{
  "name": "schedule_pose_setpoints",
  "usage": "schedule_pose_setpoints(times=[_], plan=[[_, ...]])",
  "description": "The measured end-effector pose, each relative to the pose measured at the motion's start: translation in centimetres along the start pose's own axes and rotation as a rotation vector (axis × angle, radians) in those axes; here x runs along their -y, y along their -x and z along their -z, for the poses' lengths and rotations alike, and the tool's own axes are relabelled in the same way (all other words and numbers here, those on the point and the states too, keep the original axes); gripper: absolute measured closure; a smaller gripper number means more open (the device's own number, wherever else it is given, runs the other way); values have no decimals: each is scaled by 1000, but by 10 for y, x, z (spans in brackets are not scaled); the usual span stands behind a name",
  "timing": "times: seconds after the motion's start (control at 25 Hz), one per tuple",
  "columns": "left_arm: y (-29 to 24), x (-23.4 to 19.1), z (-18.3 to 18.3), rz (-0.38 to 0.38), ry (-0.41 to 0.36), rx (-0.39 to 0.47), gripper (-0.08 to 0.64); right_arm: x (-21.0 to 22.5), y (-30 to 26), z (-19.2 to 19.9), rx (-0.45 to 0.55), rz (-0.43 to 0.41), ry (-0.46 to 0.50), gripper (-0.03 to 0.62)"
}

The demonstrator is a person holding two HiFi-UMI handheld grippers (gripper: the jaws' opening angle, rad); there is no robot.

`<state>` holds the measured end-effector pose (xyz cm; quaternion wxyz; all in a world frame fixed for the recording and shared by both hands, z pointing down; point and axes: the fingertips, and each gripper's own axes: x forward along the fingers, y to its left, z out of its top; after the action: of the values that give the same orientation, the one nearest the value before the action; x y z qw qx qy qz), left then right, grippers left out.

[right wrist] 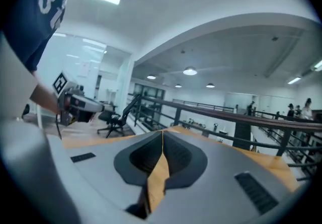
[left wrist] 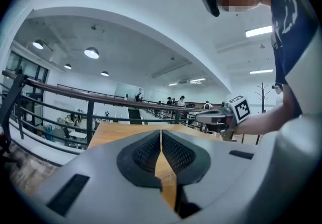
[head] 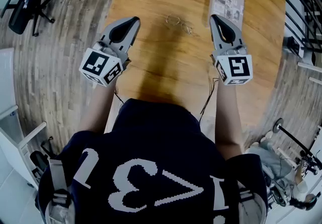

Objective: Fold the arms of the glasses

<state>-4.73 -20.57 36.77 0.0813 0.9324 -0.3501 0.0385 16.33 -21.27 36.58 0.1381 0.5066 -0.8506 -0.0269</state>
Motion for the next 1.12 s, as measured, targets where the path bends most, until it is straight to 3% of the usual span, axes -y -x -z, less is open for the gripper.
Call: schedule_pose_setpoints(times=[0.12,0.24,0.72,1.12], plan=[[0,6,-27,-11,-65,45,538,27,38,-32,117,140,-118,566],[1,5,-47,-42,-88,85,538,35,61,-50,188,200,-174,568],[0,10,-71,-91,-101,130,538,24,88,-74,274,240,-246,568],[11,13,-72,-121,-103,141,538,20,100,-80,285,268,-231,568]])
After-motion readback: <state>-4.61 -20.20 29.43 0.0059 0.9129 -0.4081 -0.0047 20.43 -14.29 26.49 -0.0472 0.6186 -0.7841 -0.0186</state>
